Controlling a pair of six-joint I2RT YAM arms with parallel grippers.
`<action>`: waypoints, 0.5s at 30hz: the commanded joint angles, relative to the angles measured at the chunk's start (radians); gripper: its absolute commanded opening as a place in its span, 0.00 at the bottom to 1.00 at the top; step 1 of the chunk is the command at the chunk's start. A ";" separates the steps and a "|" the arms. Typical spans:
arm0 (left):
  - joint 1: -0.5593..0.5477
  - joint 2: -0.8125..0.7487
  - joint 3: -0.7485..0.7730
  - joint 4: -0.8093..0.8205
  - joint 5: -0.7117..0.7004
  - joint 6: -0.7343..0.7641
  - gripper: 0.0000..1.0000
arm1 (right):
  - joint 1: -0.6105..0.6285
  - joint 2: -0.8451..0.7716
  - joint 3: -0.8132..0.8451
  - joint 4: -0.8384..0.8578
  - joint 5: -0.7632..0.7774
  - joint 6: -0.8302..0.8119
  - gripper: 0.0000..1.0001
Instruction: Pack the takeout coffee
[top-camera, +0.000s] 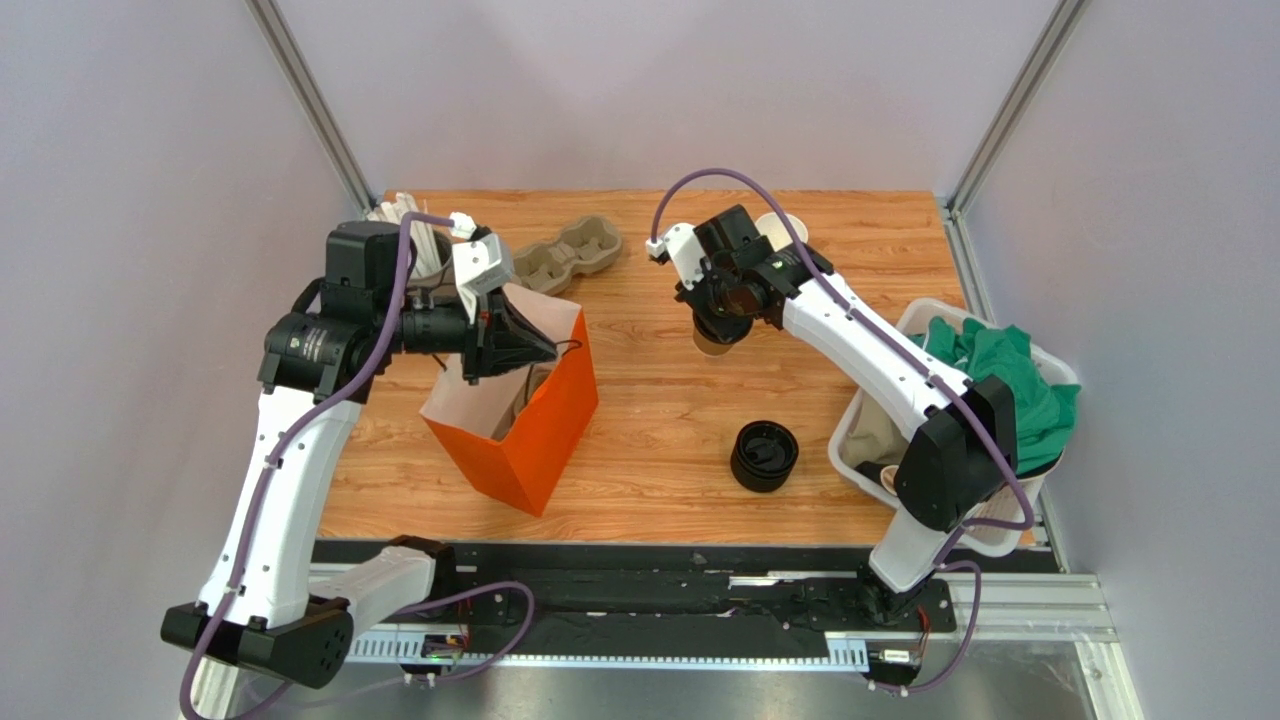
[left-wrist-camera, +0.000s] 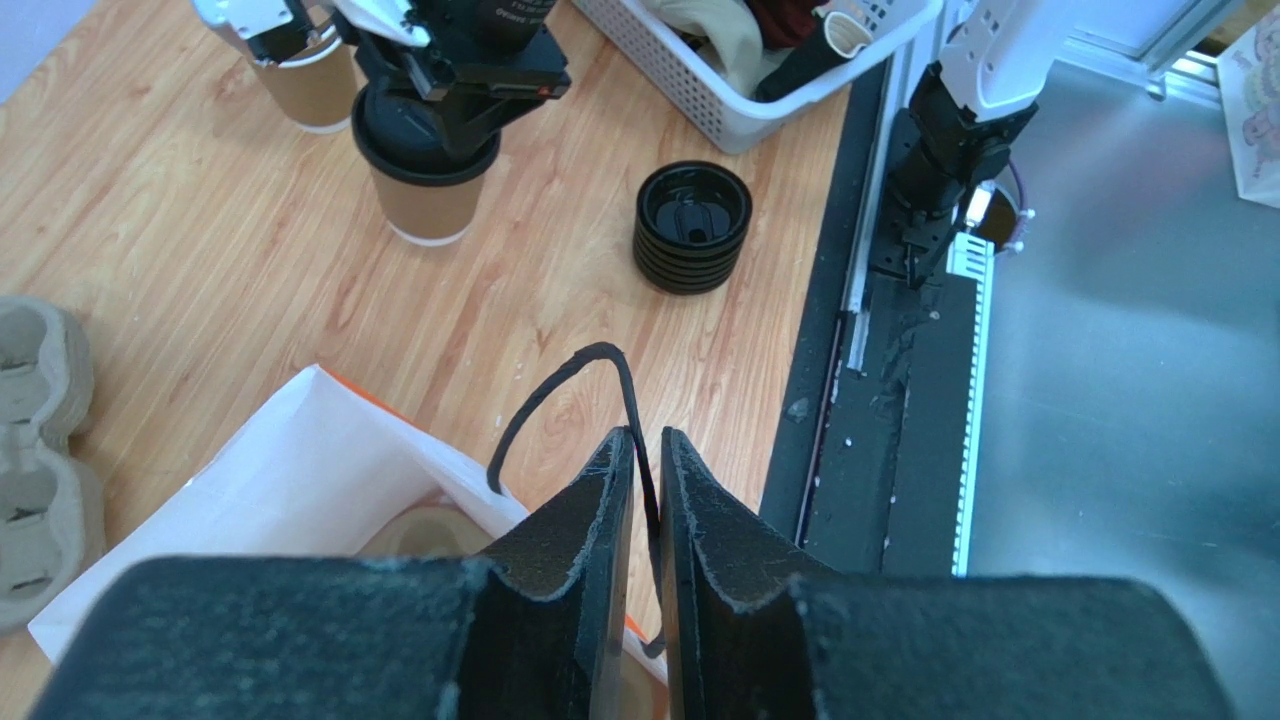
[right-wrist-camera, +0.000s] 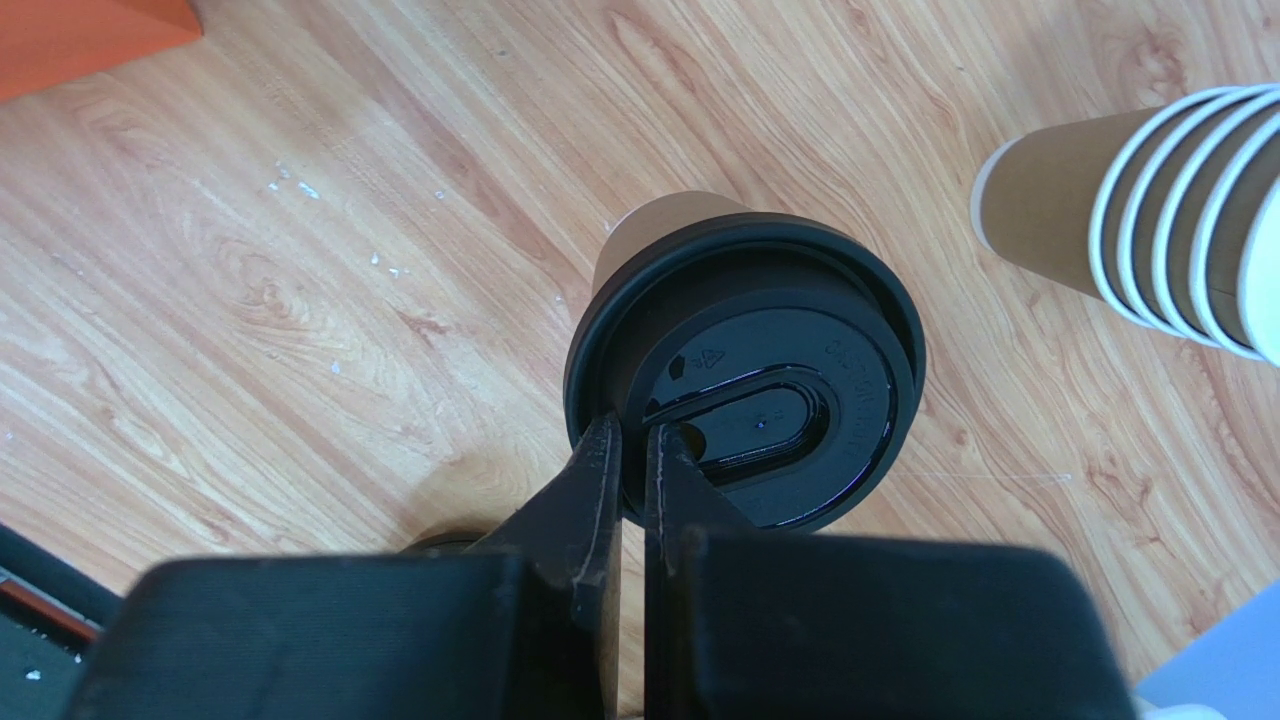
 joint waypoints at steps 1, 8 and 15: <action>-0.037 0.018 0.028 0.069 0.023 -0.034 0.20 | -0.001 0.003 -0.002 0.051 0.063 0.024 0.00; -0.105 0.029 0.008 0.081 0.010 -0.031 0.21 | -0.013 0.005 -0.007 0.059 0.073 0.035 0.00; -0.117 0.047 0.035 0.083 0.029 -0.049 0.21 | -0.013 0.011 -0.005 0.060 0.071 0.036 0.00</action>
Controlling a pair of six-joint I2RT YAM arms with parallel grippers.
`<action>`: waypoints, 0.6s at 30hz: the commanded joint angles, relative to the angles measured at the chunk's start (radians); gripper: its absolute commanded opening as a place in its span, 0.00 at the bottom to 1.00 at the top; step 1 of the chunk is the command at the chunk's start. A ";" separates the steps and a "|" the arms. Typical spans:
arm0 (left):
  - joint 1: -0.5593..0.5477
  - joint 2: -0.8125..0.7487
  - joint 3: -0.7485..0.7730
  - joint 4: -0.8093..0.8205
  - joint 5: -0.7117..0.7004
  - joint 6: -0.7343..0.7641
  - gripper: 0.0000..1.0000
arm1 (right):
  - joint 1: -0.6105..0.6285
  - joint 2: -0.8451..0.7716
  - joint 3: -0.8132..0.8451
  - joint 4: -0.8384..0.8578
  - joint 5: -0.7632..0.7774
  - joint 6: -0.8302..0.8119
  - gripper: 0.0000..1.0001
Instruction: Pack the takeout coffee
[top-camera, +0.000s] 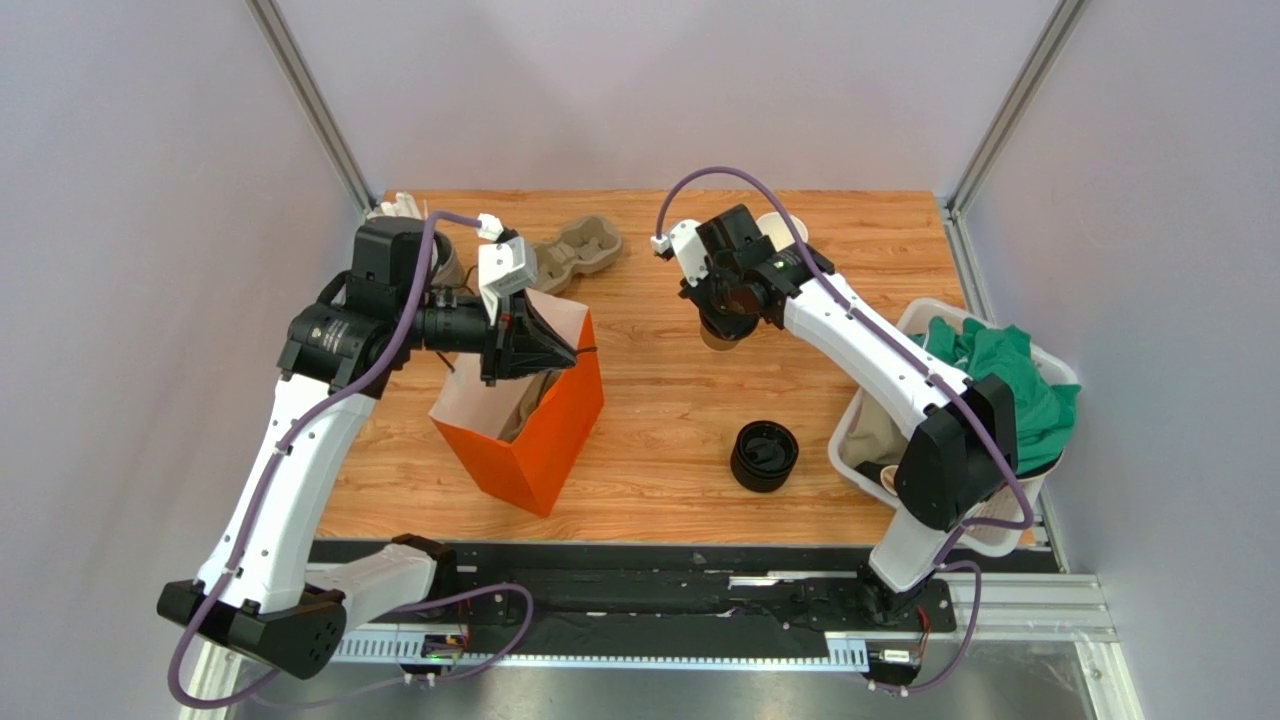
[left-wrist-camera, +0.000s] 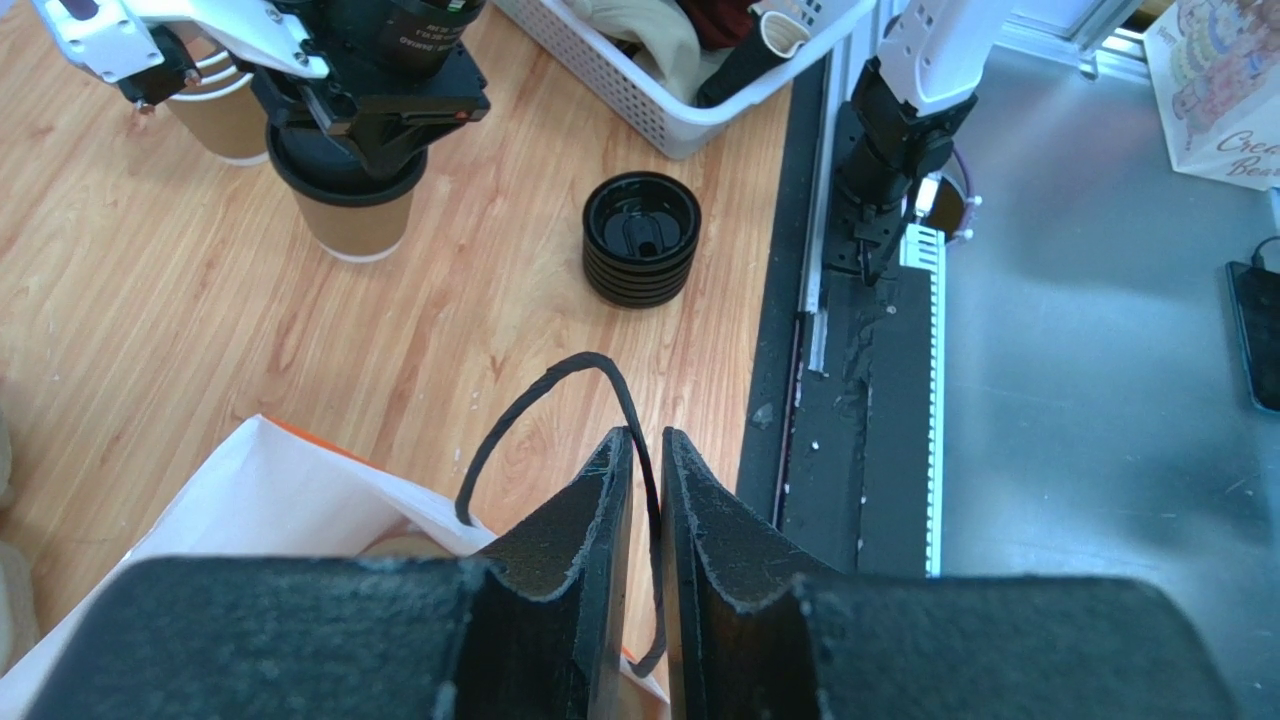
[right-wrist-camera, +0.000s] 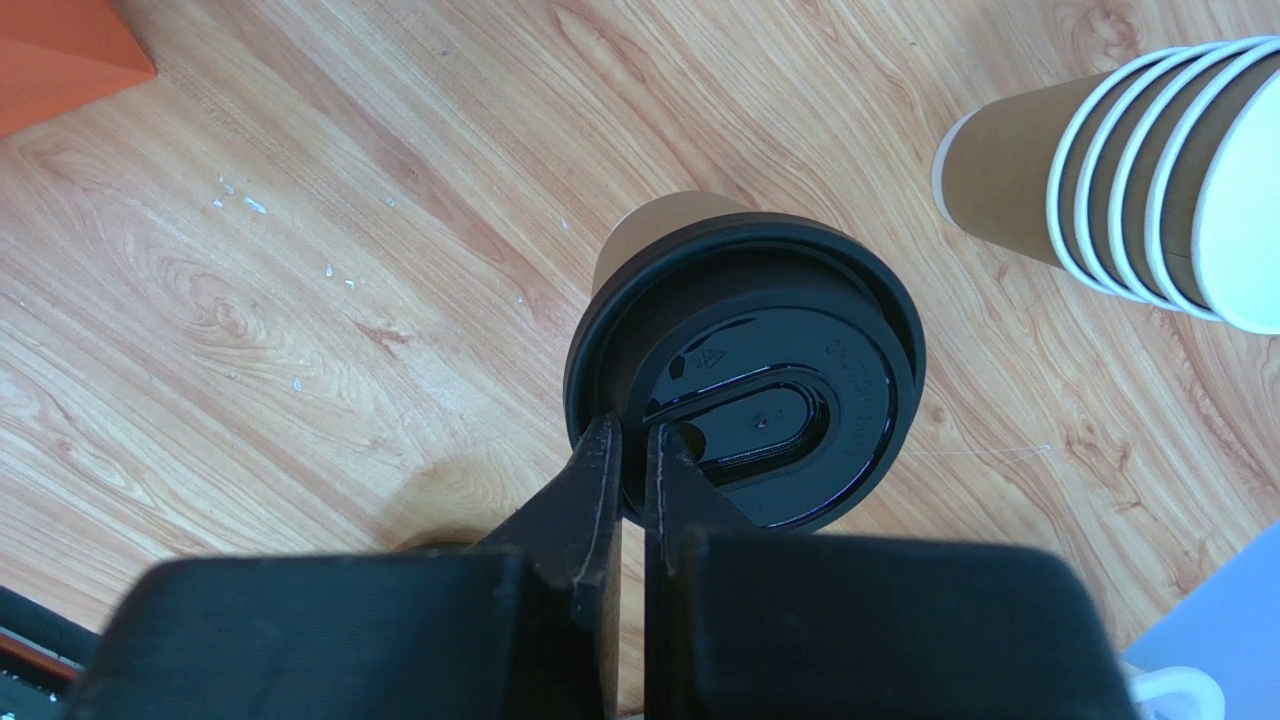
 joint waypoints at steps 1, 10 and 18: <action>-0.011 0.015 0.035 0.035 0.038 -0.017 0.21 | -0.003 0.010 0.006 0.040 0.019 0.016 0.00; -0.015 -0.018 0.049 0.045 -0.059 -0.027 0.75 | -0.003 0.016 0.003 0.042 0.019 0.017 0.00; -0.009 -0.105 0.044 0.077 -0.279 -0.045 0.96 | -0.005 0.019 0.003 0.042 0.016 0.019 0.00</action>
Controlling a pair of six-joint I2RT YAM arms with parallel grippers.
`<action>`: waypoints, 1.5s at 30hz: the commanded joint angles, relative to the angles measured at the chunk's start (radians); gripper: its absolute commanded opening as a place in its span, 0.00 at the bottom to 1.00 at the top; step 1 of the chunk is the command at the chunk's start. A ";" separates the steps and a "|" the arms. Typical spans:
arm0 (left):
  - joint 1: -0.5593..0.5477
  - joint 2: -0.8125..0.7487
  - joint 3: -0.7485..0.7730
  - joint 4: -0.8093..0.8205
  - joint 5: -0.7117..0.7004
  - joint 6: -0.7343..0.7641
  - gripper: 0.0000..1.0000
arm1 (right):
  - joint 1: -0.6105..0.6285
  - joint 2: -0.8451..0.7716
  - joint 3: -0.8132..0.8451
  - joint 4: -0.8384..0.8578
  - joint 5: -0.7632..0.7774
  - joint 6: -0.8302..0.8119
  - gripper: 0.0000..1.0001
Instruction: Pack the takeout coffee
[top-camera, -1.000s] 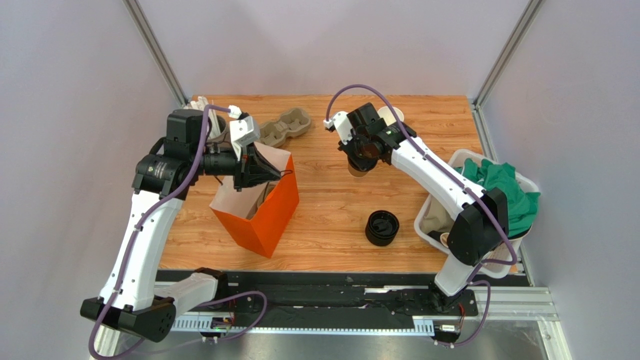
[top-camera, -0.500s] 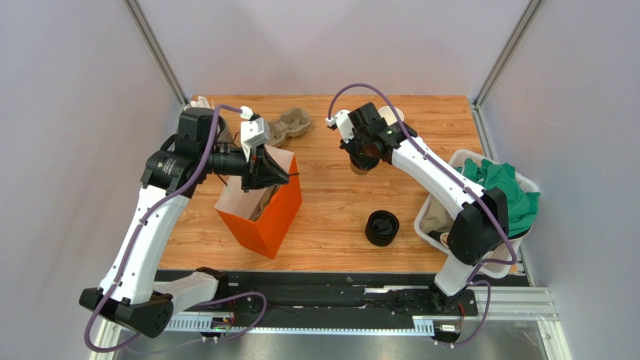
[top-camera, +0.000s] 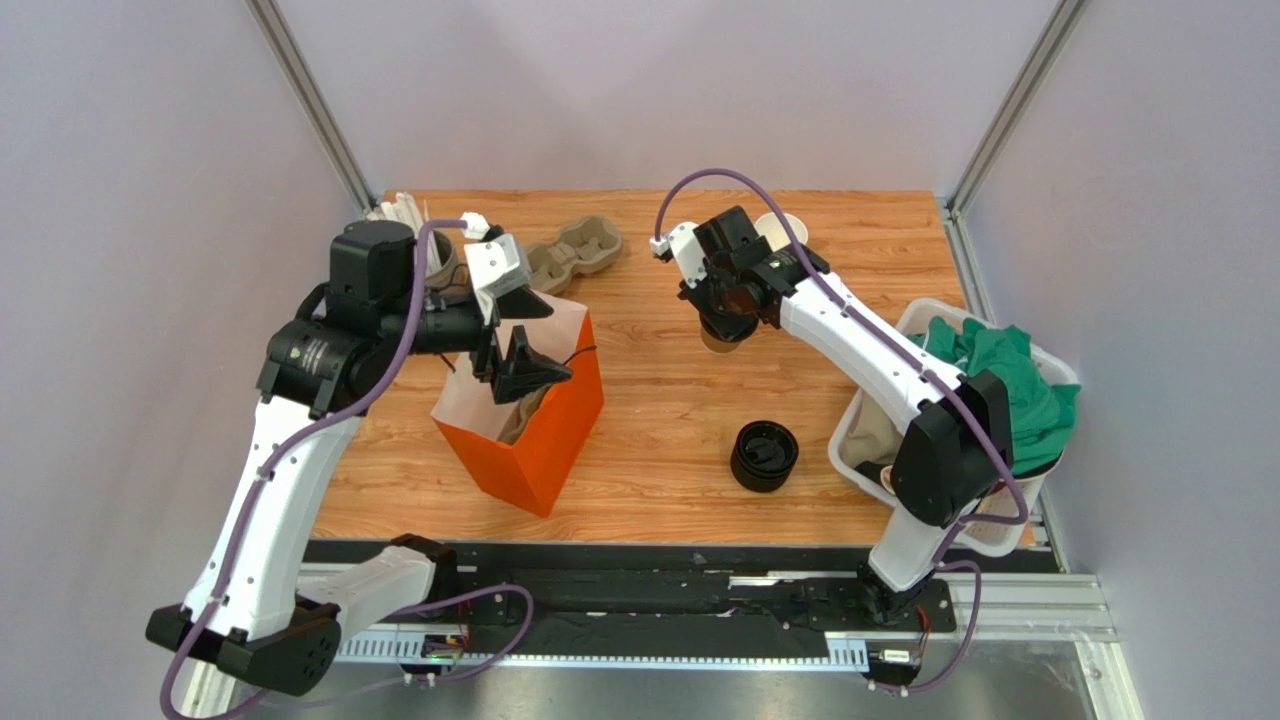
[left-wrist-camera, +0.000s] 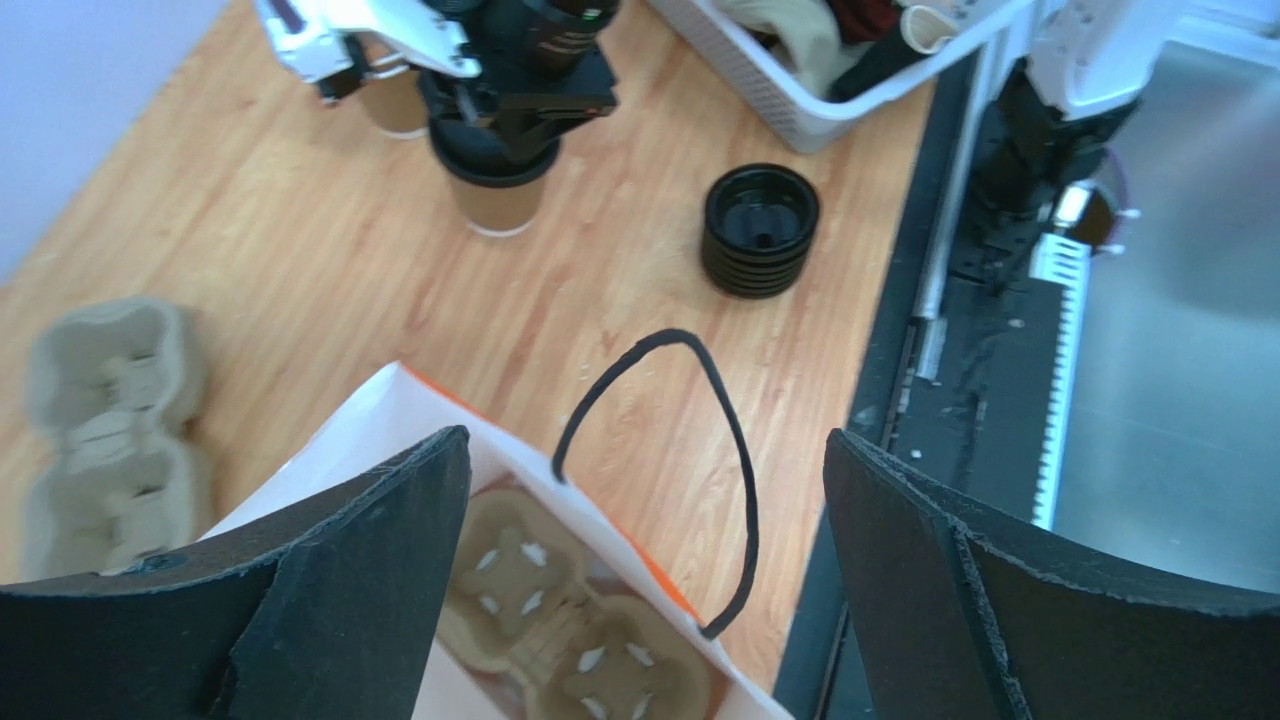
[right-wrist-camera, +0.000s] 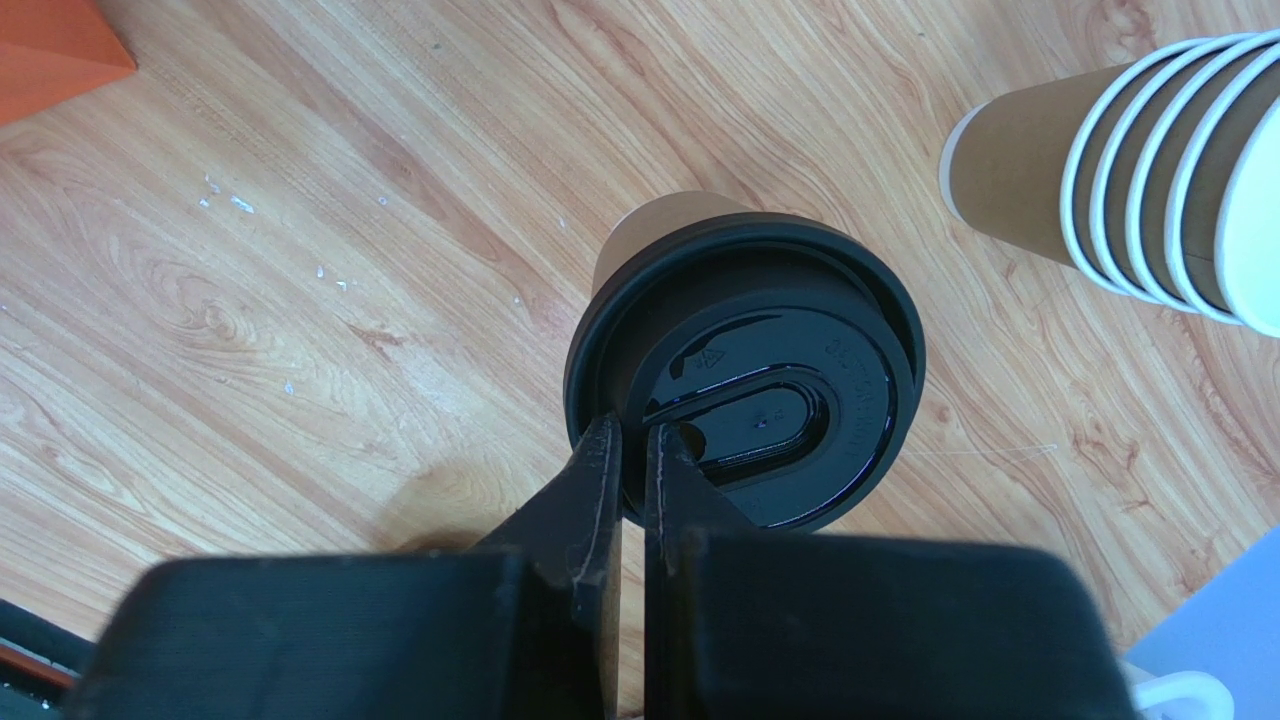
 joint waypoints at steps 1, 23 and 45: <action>0.001 -0.076 0.020 0.059 -0.138 -0.039 0.96 | -0.002 0.002 0.005 0.036 0.009 0.015 0.00; 0.447 -0.191 -0.130 0.202 -0.295 -0.182 0.99 | -0.013 0.004 0.003 0.036 -0.023 0.022 0.00; 0.551 -0.062 -0.057 0.010 0.061 -0.028 0.16 | -0.016 -0.028 0.002 0.042 0.017 0.008 0.00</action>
